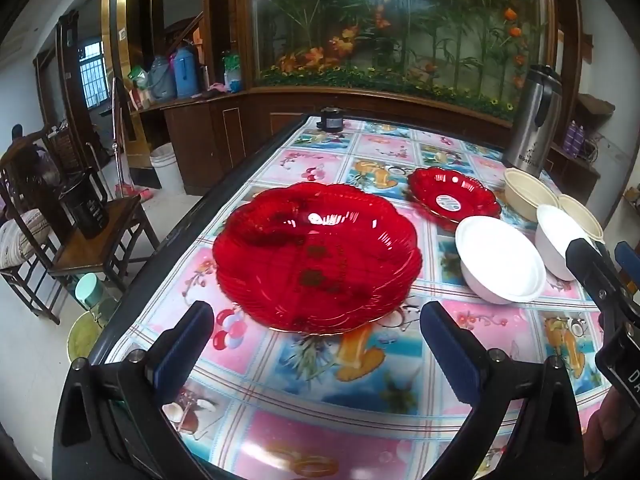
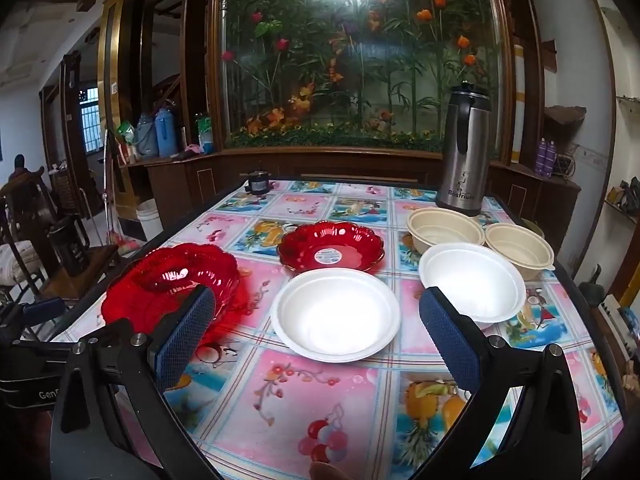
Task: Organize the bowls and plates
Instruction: 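Grasp the large red scalloped plate stack with both grippers and lift it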
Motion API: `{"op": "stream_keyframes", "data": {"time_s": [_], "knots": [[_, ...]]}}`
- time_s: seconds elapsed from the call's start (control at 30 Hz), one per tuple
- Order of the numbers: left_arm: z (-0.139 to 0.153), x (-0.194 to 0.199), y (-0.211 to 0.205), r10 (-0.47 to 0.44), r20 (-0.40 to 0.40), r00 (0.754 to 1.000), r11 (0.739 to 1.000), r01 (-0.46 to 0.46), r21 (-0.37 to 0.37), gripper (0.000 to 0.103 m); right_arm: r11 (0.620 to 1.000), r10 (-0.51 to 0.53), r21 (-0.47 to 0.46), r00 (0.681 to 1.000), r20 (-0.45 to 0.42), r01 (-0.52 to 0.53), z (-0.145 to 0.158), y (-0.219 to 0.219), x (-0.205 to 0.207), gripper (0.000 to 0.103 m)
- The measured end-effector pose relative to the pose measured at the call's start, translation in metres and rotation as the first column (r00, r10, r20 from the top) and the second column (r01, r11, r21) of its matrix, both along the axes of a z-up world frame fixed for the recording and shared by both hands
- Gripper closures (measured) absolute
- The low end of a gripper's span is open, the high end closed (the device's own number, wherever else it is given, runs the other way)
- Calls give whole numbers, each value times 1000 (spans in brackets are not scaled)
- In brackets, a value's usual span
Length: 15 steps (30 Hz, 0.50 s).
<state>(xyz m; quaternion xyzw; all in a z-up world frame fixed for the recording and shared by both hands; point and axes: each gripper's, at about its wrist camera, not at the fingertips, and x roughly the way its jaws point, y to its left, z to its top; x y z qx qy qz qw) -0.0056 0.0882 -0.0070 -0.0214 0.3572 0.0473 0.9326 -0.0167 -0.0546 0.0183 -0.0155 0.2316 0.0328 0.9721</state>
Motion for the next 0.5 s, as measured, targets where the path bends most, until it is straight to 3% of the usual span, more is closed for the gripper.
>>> {"op": "stream_keyframes", "data": {"time_s": [0.33,0.5], "knots": [[-5,0,21,39,-15,999,999,-39,-1,0,999,42,13,999,-28,-42,2,22,10,0],[-10,3,36,69,-27,997,998,-69,-6,0,996,85,46,992,-92,-81,-5,41,26,0]]}}
